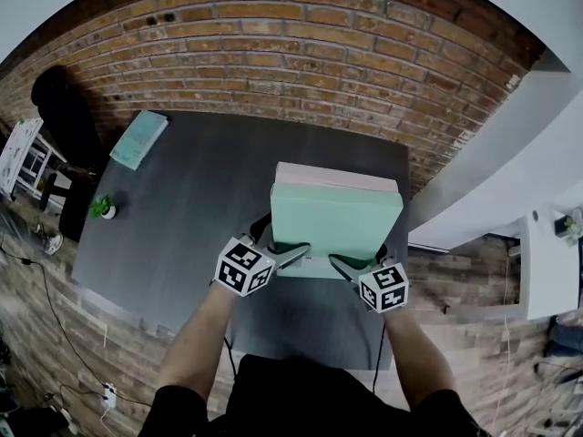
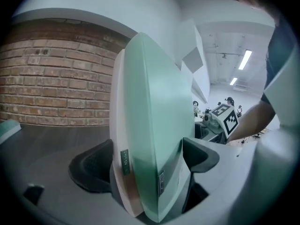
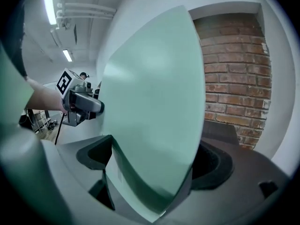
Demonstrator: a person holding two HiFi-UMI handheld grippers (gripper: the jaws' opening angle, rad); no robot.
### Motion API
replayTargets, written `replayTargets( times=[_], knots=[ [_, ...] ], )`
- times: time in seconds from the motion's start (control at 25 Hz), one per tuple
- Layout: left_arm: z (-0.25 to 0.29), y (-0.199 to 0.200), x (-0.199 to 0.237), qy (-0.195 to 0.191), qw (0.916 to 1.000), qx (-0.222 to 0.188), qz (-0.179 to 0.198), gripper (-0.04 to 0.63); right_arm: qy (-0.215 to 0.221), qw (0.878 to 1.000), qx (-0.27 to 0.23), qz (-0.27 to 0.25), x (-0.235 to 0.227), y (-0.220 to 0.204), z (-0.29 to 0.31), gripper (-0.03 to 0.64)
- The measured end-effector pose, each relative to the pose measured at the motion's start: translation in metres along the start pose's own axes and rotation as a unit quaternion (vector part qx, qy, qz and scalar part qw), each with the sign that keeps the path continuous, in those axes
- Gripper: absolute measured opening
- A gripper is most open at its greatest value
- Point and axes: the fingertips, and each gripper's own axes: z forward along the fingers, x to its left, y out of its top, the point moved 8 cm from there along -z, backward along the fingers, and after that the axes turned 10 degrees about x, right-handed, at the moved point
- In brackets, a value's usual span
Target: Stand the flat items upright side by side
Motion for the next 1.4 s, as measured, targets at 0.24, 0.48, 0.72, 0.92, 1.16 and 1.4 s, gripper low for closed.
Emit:
replayTargets(
  times=[0.24, 0.48, 0.72, 0.92, 1.16, 1.4],
  knots=[
    [0.002, -0.004, -0.004, 0.007, 0.9997, 0.011, 0.020, 0.486, -0.039, 0.998, -0.002, -0.040, 0.002, -0.002, -0.002, 0.531],
    [-0.002, -0.011, -0.015, 0.002, 0.9996, 0.015, 0.024, 0.474, -0.051, 0.997, -0.011, -0.059, 0.004, -0.010, -0.008, 0.532],
    [-0.003, -0.016, -0.028, 0.004, 0.9991, 0.016, 0.038, 0.471, -0.043, 0.997, 0.011, -0.070, 0.002, -0.019, -0.011, 0.535],
    [-0.005, -0.020, -0.038, 0.002, 0.9987, 0.021, 0.047, 0.445, -0.036, 0.997, 0.017, -0.061, -0.002, -0.023, -0.016, 0.538],
    [-0.006, -0.019, -0.044, 0.000, 0.9980, 0.035, 0.054, 0.433, -0.018, 0.998, 0.017, -0.053, -0.010, -0.025, -0.024, 0.541],
    [-0.008, -0.021, -0.047, 0.003, 0.9972, 0.049, 0.057, 0.434, -0.004, 0.998, 0.012, -0.053, -0.011, -0.028, -0.032, 0.526]
  ],
)
